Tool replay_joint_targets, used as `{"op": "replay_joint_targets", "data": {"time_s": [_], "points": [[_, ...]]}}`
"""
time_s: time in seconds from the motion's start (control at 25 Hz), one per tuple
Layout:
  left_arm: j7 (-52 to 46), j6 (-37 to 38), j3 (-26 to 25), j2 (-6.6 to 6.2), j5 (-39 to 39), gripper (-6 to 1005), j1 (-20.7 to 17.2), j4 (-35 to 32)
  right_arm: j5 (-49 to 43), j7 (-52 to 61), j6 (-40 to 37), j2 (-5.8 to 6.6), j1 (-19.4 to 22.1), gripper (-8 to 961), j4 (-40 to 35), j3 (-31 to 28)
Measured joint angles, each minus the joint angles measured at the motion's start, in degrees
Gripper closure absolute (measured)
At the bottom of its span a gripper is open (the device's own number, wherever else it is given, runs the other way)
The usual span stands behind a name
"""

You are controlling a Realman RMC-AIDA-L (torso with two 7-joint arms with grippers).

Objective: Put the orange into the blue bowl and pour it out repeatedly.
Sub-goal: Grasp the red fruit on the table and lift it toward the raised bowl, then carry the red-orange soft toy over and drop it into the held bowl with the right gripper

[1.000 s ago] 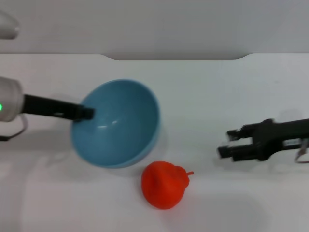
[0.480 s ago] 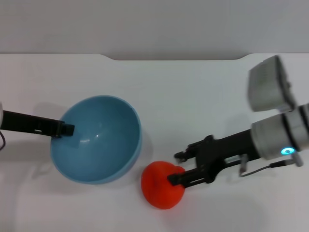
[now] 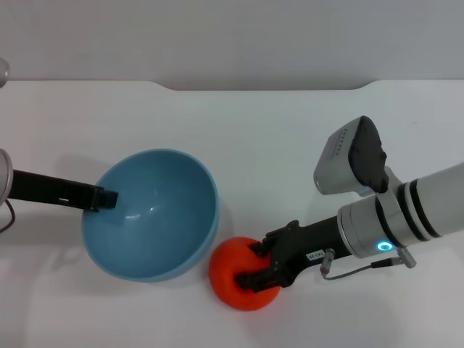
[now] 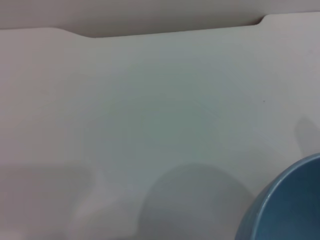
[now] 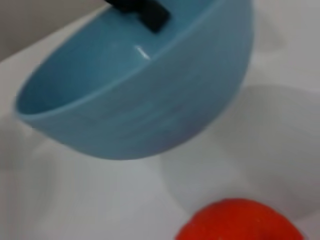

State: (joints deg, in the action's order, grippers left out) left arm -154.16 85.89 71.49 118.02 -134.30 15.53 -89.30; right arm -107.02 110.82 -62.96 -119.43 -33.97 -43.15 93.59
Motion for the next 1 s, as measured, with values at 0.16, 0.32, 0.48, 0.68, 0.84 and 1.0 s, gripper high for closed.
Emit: {"op": "replay_joint_targets", "data": {"time_s": [0.16, 0.32, 0.48, 0.68, 0.84, 1.0], "points": [[0.2, -0.1, 0.2, 0.01, 0.0, 1001, 0.1, 0.1, 1.7, 0.1, -0.7, 0.29, 0.7, 403, -0.5, -0.3], [0.2, -0.1, 0.2, -0.03, 0.0, 1001, 0.4, 0.1, 2.8, -0.1, -2.5, 0.63, 1.8, 421, -2.1, -1.9], [0.2, -0.2, 0.2, -0.11, 0.0, 1001, 0.5, 0.2, 2.8, -0.2, -4.7, 0.75, 3.8, 476, -4.7, -4.7], [0.3, -0.3, 0.4, -0.17, -0.3, 1001, 0.8, 0.2, 2.3, -0.7, -9.6, 1.01, 8.0, 672, -9.3, -13.0], [0.4, -1.2, 2.2, -0.11, -1.2, 1000, 2.2, 2.4, 2.3, -2.4, -14.9, 1.06, 12.9, 809, -16.7, -20.6], [0.3, -3.4, 6.5, -0.06, -1.2, 1000, 4.5, 6.2, 2.8, -2.5, -21.6, 0.75, 16.2, 867, -25.3, -27.5]]}}
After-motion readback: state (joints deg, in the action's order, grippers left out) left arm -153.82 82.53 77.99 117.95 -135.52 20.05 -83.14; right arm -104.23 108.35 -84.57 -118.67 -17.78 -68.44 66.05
